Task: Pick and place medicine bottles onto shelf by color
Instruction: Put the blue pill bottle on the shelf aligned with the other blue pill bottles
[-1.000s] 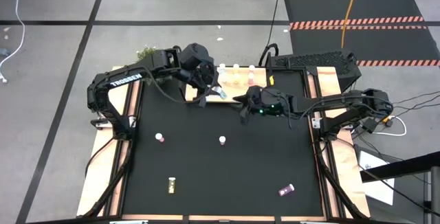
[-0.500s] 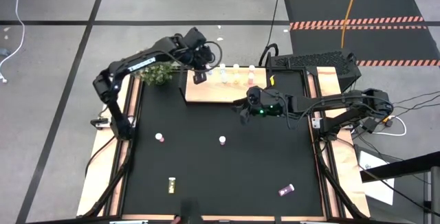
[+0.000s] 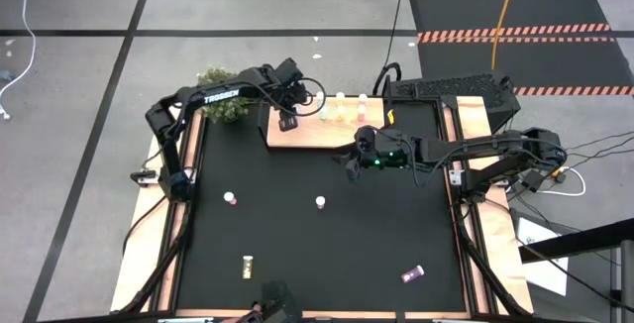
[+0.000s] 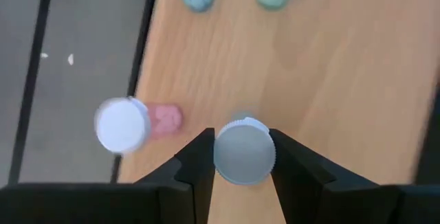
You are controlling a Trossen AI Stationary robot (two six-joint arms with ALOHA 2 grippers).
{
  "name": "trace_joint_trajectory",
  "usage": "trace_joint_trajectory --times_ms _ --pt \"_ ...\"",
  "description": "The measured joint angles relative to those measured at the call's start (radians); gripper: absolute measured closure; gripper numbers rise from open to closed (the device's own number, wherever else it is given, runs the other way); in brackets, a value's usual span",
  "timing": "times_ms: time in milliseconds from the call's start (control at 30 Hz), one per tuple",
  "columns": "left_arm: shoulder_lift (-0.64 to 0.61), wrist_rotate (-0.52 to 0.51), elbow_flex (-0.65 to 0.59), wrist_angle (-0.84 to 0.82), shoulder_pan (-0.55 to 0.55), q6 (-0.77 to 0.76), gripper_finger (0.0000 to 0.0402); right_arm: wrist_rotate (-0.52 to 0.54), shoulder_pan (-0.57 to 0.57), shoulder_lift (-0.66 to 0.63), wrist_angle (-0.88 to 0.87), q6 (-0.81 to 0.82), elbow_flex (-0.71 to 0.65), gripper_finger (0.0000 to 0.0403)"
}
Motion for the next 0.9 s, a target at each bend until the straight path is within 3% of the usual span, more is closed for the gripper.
trace_joint_trajectory --times_ms 533,900 --pt "0.003 -0.021 -0.005 0.003 -0.003 0.020 0.0275 0.000 -0.017 0.000 0.000 -0.022 0.001 0.0229" --pt "0.003 -0.021 -0.005 -0.005 -0.003 0.011 0.0245 0.000 -0.027 -0.016 0.004 -0.019 0.002 0.0180"
